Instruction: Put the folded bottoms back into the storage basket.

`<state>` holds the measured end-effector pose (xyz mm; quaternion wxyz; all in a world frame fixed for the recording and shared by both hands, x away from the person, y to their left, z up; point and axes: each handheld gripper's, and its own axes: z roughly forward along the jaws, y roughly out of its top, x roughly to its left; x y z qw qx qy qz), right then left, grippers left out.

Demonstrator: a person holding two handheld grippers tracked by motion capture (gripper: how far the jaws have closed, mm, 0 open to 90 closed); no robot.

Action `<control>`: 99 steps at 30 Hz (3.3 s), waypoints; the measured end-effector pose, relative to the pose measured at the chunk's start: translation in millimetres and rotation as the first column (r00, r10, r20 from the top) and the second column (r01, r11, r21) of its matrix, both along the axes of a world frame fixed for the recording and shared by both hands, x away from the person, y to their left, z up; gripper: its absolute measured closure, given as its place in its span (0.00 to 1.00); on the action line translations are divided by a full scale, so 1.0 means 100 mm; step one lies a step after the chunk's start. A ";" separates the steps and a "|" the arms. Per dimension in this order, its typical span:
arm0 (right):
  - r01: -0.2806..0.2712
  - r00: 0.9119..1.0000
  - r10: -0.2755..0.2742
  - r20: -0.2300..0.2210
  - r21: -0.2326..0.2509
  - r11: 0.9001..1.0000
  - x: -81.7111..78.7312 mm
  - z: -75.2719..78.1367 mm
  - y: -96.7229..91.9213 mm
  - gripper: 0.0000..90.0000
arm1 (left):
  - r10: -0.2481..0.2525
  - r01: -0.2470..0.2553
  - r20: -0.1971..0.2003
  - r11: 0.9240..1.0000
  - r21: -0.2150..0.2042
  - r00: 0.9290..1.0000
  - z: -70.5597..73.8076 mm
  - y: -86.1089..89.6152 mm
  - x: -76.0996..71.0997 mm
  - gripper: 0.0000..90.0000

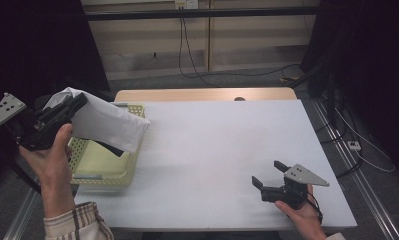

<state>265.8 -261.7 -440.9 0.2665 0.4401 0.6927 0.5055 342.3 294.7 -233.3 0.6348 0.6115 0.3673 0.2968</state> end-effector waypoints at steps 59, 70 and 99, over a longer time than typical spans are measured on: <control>-0.004 1.000 0.004 -0.004 -0.002 1.000 0.00 0.00 0.00 0.06 | 0.060 -0.041 -0.399 0.998 0.057 0.915 -0.67 0.49 0.58 0.96; -0.004 1.000 0.004 -0.010 -0.001 1.000 0.00 0.00 0.00 0.06 | -0.019 0.027 -0.432 1.000 0.012 0.902 -0.75 0.40 0.67 0.96; -0.010 1.000 0.010 -0.010 -0.008 1.000 0.01 -0.01 0.01 0.06 | 0.059 -0.047 -0.538 0.998 0.037 0.841 -1.10 0.51 0.88 0.96</control>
